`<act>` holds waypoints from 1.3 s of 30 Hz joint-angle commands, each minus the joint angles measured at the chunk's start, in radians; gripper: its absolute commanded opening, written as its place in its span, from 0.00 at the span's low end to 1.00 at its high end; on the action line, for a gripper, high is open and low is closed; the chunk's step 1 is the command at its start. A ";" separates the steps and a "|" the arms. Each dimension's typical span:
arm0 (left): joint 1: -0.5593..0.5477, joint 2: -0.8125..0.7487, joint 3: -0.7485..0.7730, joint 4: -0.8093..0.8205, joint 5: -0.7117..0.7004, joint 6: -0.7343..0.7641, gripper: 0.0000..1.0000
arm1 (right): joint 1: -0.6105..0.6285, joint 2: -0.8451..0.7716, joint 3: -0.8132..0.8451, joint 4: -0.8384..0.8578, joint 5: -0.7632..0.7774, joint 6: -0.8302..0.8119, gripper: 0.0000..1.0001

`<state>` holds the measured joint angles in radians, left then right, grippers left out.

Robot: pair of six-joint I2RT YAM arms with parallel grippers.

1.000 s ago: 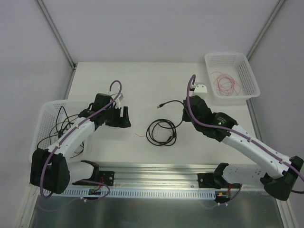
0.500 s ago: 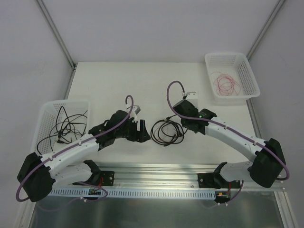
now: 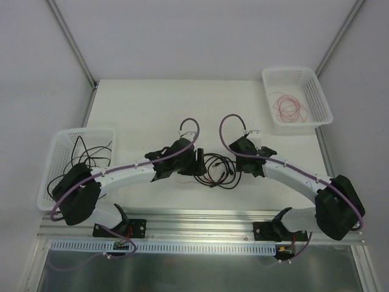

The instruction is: Untangle the cables

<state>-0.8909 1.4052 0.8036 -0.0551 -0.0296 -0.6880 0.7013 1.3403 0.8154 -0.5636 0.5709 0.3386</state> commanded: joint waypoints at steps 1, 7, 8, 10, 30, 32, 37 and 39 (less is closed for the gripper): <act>-0.023 0.031 0.052 0.032 -0.114 -0.088 0.60 | -0.010 -0.087 -0.057 0.091 -0.006 0.033 0.72; -0.026 0.064 0.034 0.031 -0.226 -0.240 0.55 | -0.008 -0.211 -0.180 0.255 -0.025 0.013 0.75; -0.025 0.067 0.034 0.032 -0.248 -0.225 0.54 | -0.010 -0.223 -0.196 0.272 -0.017 0.008 0.75; -0.026 0.078 0.051 0.034 -0.257 -0.065 0.52 | -0.010 -0.250 -0.231 0.321 -0.014 -0.007 0.75; -0.025 0.245 0.080 0.150 0.129 1.010 0.45 | -0.010 -0.345 -0.323 0.444 -0.088 -0.030 0.74; -0.025 0.261 0.083 0.150 0.132 1.022 0.43 | -0.010 -0.345 -0.325 0.447 -0.091 -0.030 0.74; -0.025 0.308 0.111 0.150 0.177 1.032 0.39 | -0.010 -0.326 -0.320 0.453 -0.103 -0.030 0.74; -0.023 0.330 0.120 0.150 0.197 1.032 0.37 | -0.010 -0.319 -0.317 0.455 -0.105 -0.029 0.73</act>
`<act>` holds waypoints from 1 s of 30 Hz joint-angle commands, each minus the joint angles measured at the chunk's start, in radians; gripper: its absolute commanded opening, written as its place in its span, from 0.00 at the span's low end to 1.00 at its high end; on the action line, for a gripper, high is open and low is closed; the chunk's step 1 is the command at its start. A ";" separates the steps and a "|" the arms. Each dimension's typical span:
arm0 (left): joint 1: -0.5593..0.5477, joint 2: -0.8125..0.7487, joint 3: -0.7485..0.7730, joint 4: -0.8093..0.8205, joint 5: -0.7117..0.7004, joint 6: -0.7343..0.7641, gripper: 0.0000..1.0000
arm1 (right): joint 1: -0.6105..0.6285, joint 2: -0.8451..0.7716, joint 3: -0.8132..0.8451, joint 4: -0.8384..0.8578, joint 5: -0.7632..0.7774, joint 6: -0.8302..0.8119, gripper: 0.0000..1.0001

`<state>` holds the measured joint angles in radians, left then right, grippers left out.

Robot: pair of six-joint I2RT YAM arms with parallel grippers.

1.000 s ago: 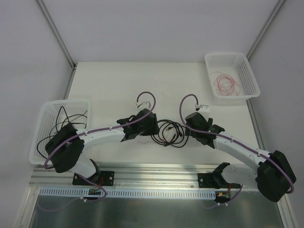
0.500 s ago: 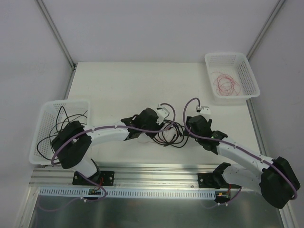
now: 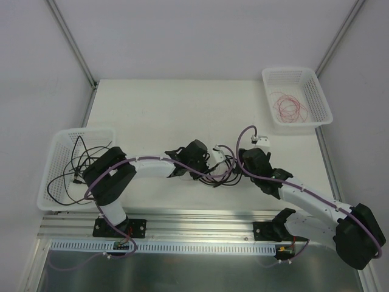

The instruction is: Untangle the cables

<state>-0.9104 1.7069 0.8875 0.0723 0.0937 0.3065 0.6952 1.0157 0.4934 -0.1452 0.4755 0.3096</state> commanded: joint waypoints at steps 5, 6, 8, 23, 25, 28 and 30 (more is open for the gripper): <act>-0.004 0.072 0.042 0.023 0.075 0.040 0.18 | -0.003 0.024 0.007 0.041 -0.018 -0.006 0.73; -0.004 0.074 0.039 0.023 0.077 0.039 0.12 | -0.003 0.026 0.008 0.044 -0.018 -0.006 0.73; -0.004 0.065 0.038 0.023 0.071 0.033 0.00 | -0.002 0.034 0.007 0.047 -0.026 -0.006 0.73; -0.004 -0.263 0.116 -0.097 -0.192 -0.119 0.00 | -0.003 0.089 0.033 0.042 -0.061 0.000 0.72; -0.002 -0.294 0.123 -0.117 -0.196 -0.132 0.00 | -0.002 0.098 0.037 0.047 -0.070 0.000 0.72; 0.008 -0.300 0.108 -0.129 -0.095 -0.095 0.00 | -0.003 0.115 0.043 0.052 -0.092 0.000 0.72; 0.016 -0.273 0.093 -0.131 0.010 -0.067 0.11 | -0.003 0.118 0.045 0.053 -0.101 0.002 0.72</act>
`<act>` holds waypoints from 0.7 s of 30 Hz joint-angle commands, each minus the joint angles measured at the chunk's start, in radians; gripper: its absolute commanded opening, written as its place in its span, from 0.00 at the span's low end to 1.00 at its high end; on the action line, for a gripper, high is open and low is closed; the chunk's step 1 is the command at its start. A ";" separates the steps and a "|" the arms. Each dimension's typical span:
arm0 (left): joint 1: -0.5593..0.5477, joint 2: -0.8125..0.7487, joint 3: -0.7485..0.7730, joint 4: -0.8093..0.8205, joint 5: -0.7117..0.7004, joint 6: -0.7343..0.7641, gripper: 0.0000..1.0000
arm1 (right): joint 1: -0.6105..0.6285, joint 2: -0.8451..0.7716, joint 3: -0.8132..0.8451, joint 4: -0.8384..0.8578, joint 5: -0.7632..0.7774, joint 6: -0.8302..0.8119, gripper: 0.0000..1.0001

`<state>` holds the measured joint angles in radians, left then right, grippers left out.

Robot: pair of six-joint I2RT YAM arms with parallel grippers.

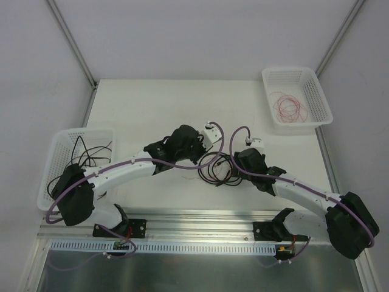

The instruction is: Untangle the cables

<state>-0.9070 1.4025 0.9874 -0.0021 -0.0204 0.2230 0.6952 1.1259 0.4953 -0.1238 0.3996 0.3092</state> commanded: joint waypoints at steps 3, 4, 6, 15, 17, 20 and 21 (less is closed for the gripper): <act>0.036 0.099 -0.009 -0.055 0.220 0.059 0.52 | -0.003 0.002 0.040 0.029 -0.035 0.001 0.72; 0.043 0.114 -0.006 -0.056 0.276 0.076 0.66 | -0.003 -0.001 0.038 0.029 -0.031 0.002 0.72; 0.069 0.159 0.013 -0.058 0.321 0.122 0.74 | -0.003 -0.015 0.031 0.030 -0.030 0.001 0.72; 0.192 0.259 0.065 -0.130 0.655 0.361 0.73 | -0.002 -0.023 0.028 0.033 -0.030 0.001 0.72; 0.192 0.282 0.085 -0.168 0.674 0.407 0.72 | -0.003 -0.025 0.026 0.036 -0.033 -0.001 0.72; 0.192 0.302 0.088 -0.182 0.686 0.447 0.69 | -0.003 -0.023 0.028 0.039 -0.039 -0.001 0.72; 0.192 0.309 0.089 -0.183 0.680 0.452 0.68 | -0.003 -0.023 0.028 0.042 -0.041 -0.002 0.72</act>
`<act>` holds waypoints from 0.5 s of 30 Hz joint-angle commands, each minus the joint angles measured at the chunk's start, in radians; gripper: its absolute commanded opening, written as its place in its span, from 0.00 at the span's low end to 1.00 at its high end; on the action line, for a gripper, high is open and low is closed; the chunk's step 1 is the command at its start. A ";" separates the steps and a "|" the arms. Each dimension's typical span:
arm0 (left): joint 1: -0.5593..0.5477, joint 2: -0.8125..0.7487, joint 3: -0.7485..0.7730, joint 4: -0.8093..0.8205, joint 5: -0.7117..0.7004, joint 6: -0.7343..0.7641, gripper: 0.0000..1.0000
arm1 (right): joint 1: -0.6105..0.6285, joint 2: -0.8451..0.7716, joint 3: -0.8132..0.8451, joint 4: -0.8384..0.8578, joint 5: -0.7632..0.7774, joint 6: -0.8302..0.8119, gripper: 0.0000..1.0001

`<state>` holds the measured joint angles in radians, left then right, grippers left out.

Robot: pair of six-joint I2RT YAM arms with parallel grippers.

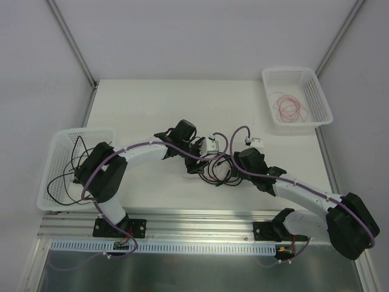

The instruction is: Untangle the cables

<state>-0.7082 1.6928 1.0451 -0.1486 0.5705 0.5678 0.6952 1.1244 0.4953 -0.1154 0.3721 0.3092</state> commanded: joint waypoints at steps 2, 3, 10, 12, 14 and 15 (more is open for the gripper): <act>-0.007 0.040 0.039 -0.043 0.086 0.121 0.66 | -0.003 -0.020 0.026 0.036 -0.019 -0.001 0.72; -0.007 0.047 0.041 -0.046 0.092 0.127 0.66 | -0.002 -0.018 0.028 0.039 -0.022 -0.001 0.72; -0.007 0.116 0.087 -0.045 0.106 0.135 0.55 | -0.002 -0.014 0.028 0.042 -0.024 -0.002 0.72; -0.007 0.125 0.107 -0.046 0.101 0.130 0.52 | -0.003 -0.011 0.028 0.042 -0.025 -0.004 0.72; -0.007 0.142 0.124 -0.046 0.091 0.127 0.49 | -0.003 -0.011 0.028 0.043 -0.025 -0.005 0.72; -0.007 0.148 0.128 -0.045 0.086 0.126 0.44 | -0.003 -0.011 0.028 0.045 -0.027 -0.007 0.72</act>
<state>-0.7078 1.8256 1.1282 -0.1932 0.6197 0.6636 0.6952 1.1244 0.4953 -0.1074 0.3504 0.3088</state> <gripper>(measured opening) 0.471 0.718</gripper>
